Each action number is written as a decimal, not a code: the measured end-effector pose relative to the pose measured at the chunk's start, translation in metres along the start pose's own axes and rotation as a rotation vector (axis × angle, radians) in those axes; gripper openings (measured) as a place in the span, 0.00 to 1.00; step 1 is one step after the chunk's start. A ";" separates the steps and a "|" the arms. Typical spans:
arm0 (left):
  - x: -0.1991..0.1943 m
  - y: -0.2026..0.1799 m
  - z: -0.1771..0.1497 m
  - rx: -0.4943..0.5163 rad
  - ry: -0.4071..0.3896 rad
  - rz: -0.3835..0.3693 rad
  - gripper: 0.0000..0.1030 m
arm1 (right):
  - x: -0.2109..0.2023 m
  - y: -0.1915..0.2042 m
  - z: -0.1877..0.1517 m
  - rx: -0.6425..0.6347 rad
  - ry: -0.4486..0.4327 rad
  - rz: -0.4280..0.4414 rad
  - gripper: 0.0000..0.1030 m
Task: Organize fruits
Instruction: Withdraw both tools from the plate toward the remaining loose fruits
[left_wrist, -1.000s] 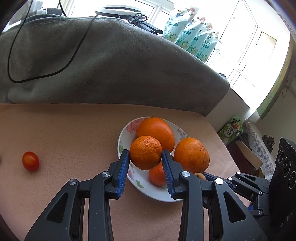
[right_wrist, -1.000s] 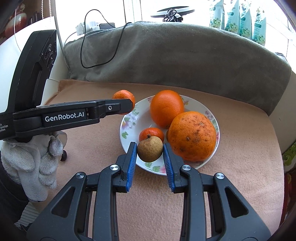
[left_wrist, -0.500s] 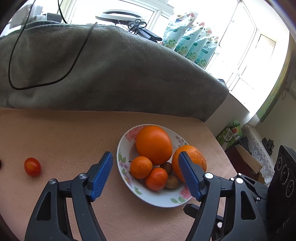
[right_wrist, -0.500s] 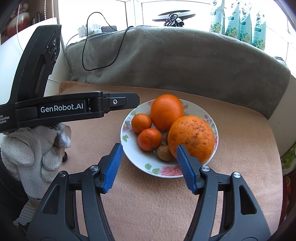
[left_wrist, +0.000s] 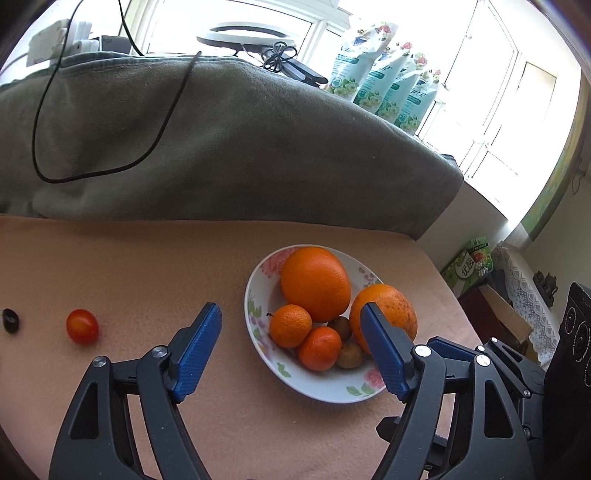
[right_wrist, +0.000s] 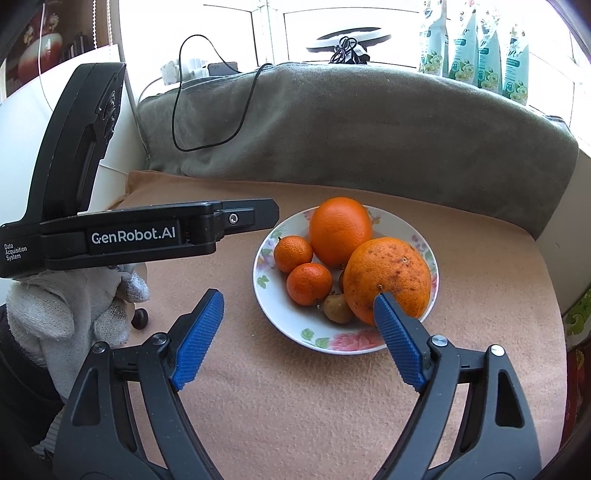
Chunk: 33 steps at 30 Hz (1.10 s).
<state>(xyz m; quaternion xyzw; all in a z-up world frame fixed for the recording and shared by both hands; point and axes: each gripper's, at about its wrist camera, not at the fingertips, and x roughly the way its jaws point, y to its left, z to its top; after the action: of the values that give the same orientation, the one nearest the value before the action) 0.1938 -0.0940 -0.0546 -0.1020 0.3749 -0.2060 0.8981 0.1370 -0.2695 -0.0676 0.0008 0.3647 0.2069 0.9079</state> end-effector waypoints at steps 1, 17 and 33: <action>-0.001 0.000 0.000 0.000 -0.003 0.003 0.75 | 0.000 0.000 0.000 0.004 0.001 0.004 0.83; -0.030 0.019 -0.001 -0.013 -0.045 0.054 0.75 | -0.002 0.012 0.004 0.028 -0.002 0.066 0.83; -0.065 0.075 0.004 -0.068 -0.104 0.134 0.75 | 0.009 0.034 0.018 0.034 0.007 0.143 0.83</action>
<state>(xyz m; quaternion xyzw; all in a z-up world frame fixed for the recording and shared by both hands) 0.1778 0.0021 -0.0358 -0.1177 0.3404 -0.1271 0.9242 0.1419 -0.2321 -0.0551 0.0414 0.3703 0.2652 0.8893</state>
